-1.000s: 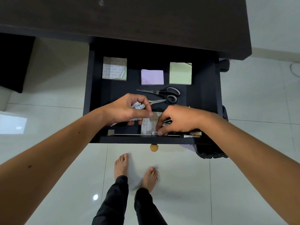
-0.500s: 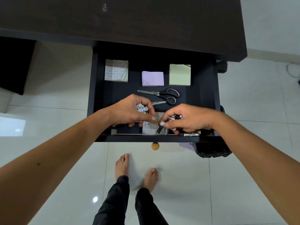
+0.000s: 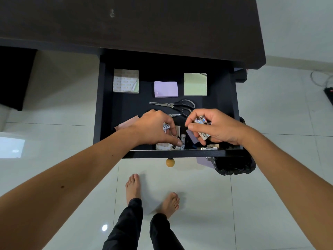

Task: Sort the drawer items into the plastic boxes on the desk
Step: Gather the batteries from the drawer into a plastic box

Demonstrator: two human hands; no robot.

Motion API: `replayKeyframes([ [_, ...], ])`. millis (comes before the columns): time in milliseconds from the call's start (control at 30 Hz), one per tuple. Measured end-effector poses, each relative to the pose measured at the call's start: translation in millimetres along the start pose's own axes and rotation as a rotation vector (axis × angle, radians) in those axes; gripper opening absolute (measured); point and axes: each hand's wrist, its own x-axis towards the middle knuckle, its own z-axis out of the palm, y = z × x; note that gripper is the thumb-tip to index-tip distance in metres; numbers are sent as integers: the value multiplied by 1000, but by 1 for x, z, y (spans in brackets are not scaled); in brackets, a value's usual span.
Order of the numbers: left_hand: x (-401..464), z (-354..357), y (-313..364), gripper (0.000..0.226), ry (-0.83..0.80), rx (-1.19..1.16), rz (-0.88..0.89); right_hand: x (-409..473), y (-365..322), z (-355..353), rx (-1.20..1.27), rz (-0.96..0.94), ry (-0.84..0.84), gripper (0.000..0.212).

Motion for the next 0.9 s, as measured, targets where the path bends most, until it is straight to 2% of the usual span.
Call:
replayKeyframes([
  [100, 4, 7, 9, 50, 28, 165, -26, -2, 2, 1, -44, -7, -6, 23],
  [200, 8, 11, 12, 54, 37, 321, -22, 2, 6, 2, -107, 1, 12, 5],
  [300, 10, 15, 11, 46, 45, 380, -7, 8, 10, 2, -176, 1, 20, 11],
  [433, 11, 15, 7, 24, 65, 332, -5, 17, 13, 5, -230, 14, 34, 20],
  [633, 12, 11, 1, 19, 58, 219, -16, 29, 18, 8, -376, -3, 37, 13],
  [900, 2, -5, -17, 10, 10, -7, 20, 39, 18, 13, -773, -179, 28, 26],
])
